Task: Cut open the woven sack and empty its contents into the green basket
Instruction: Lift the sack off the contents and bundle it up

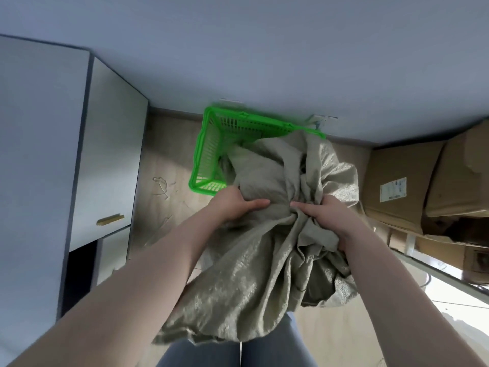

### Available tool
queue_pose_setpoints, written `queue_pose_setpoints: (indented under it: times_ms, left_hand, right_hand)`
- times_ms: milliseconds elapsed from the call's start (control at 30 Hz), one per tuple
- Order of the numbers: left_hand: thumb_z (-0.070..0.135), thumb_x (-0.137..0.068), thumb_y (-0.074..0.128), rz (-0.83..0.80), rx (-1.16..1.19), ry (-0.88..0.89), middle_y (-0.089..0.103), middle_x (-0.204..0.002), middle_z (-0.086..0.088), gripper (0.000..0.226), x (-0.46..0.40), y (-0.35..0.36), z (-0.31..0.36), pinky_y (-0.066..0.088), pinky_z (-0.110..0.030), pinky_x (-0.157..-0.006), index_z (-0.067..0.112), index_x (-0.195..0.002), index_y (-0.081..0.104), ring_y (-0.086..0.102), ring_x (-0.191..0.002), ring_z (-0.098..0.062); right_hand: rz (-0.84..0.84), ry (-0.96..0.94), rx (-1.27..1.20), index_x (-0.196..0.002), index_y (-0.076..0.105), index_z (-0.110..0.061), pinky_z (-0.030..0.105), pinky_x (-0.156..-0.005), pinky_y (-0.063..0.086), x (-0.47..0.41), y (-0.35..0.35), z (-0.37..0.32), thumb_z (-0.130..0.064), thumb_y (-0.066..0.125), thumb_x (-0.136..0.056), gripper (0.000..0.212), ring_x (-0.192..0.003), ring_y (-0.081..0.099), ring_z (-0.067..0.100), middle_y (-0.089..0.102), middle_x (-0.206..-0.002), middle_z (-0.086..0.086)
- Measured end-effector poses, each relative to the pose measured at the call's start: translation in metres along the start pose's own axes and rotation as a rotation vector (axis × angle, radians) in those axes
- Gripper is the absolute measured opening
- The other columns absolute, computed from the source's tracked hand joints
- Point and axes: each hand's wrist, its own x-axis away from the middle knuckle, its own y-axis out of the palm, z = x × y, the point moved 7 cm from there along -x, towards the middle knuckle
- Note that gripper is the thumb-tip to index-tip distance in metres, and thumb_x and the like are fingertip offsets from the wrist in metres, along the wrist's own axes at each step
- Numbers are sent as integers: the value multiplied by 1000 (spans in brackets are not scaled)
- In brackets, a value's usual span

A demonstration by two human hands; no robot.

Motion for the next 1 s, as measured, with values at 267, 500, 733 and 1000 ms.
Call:
queue_pose_setpoints:
  times_ms: [267,500,733,1000]
  left_hand:
    - [-8,-71,68,61,673,232,43,-145,1,105,22,-15,35,41,-37,-108,40,-150,19,49,-127,-18]
    - [45,-84,69,24,204,197,52,-55,2,38,36,-9,44,37,-27,-61,18,-59,59,46,-54,-10]
    - [44,-82,69,297,84,227,68,-116,-2,43,43,-39,55,47,-36,-91,22,-118,61,61,-111,-24]
    - [22,-87,61,-54,544,526,59,-106,-3,19,61,-20,88,42,-28,-90,4,-88,61,57,-101,-14]
  right_hand:
    - [-15,44,-76,-99,69,-14,29,-69,58,21,-10,-6,-20,71,-86,15,-83,74,20,76,-92,4]
    - [-36,45,-134,-99,69,-10,19,-54,57,53,-10,-11,-15,68,-88,12,-68,73,9,77,-74,-4]
    - [-109,78,-166,-111,68,-6,21,-61,58,84,0,-3,-14,67,-87,26,-83,74,16,77,-94,3]
    - [-84,76,-240,-110,67,-4,22,-59,58,93,3,-8,-11,65,-88,23,-83,74,20,77,-95,8]
